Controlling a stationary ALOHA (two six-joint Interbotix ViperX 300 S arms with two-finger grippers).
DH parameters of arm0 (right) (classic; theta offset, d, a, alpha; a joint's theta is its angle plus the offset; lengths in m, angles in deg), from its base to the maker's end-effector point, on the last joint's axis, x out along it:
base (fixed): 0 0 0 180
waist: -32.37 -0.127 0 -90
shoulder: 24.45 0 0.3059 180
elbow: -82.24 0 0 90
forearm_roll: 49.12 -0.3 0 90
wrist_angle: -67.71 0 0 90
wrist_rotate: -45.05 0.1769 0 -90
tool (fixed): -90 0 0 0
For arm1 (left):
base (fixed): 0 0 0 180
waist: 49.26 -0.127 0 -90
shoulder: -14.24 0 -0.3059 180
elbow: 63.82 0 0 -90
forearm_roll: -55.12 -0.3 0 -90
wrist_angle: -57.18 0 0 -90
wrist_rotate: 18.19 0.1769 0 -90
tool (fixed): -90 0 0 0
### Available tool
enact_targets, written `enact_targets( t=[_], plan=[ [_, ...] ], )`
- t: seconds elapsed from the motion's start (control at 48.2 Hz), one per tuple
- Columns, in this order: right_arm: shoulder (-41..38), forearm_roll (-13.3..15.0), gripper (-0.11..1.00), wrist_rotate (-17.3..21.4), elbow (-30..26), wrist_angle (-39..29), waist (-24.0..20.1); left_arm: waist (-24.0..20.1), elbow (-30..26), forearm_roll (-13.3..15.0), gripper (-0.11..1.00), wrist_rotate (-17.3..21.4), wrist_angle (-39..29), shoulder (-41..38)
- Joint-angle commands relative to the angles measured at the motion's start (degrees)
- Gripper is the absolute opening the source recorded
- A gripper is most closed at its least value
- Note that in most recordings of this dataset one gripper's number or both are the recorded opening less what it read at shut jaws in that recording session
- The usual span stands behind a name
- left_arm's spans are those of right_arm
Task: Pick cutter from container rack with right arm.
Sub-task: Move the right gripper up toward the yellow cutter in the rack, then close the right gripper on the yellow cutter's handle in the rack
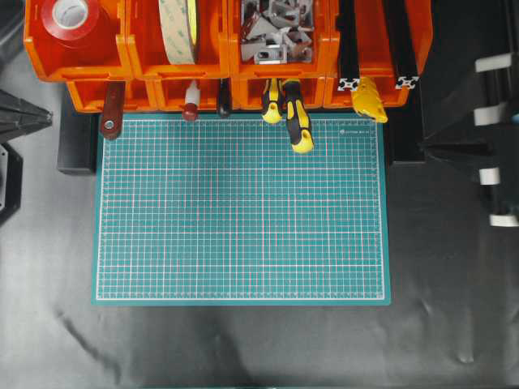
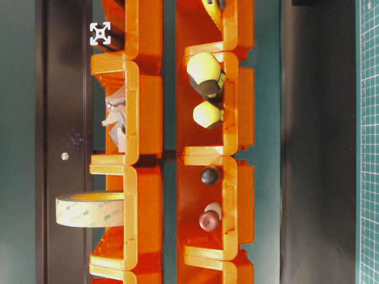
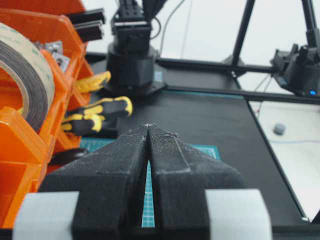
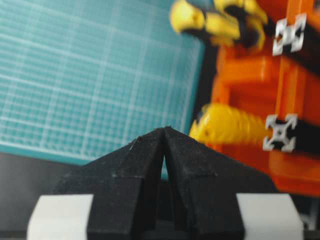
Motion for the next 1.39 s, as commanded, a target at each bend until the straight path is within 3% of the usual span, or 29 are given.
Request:
enact_targets(
  t=[0.0,0.228,0.291,0.54,0.602,0.685,0.851,0.913,1.1,1.37],
  plan=[
    [-1.8,5.9,0.02,4.5,1.2,-1.1,-3.9,0.2,-1.8,-0.2,0.00,-0.2,0.2,-0.7],
    [-7.8,27.2,0.02,21.0,6.7,-10.2,-12.4,0.2,-1.7,-0.2,0.00,-0.2,-2.2,-1.1],
    [-9.1,29.6,0.02,23.6,8.0,-11.3,-13.2,0.2,-1.7,-0.2,0.00,-0.4,-3.3,-1.1],
    [-10.3,29.4,0.02,25.7,13.0,-5.6,-13.2,0.1,-1.7,-0.2,0.00,-2.6,-4.9,-1.1],
    [-10.4,29.3,0.06,25.7,13.6,-5.0,-13.0,-0.1,-1.7,-0.2,0.00,-2.6,-5.4,-0.9],
    [-10.3,29.4,0.21,25.7,14.2,-5.0,-12.5,-0.4,-1.7,-0.2,0.00,-2.7,-6.1,-0.7],
    [-10.7,30.1,0.68,25.7,14.2,-4.1,-11.4,-0.5,-1.8,-0.2,0.00,-2.7,-6.5,-0.3],
    [-11.3,31.0,0.78,25.8,14.3,-4.3,-11.2,-0.6,-1.8,-0.2,0.00,-2.7,-6.7,0.0],
    [-13.5,33.5,0.70,25.8,14.3,-4.0,-10.0,-0.9,-1.9,-0.2,0.00,-2.7,-7.4,0.4],
    [-17.8,36.7,0.70,27.8,14.0,-1.6,-6.0,-0.5,-1.8,-0.2,0.00,-2.9,-7.8,0.7]
  ],
)
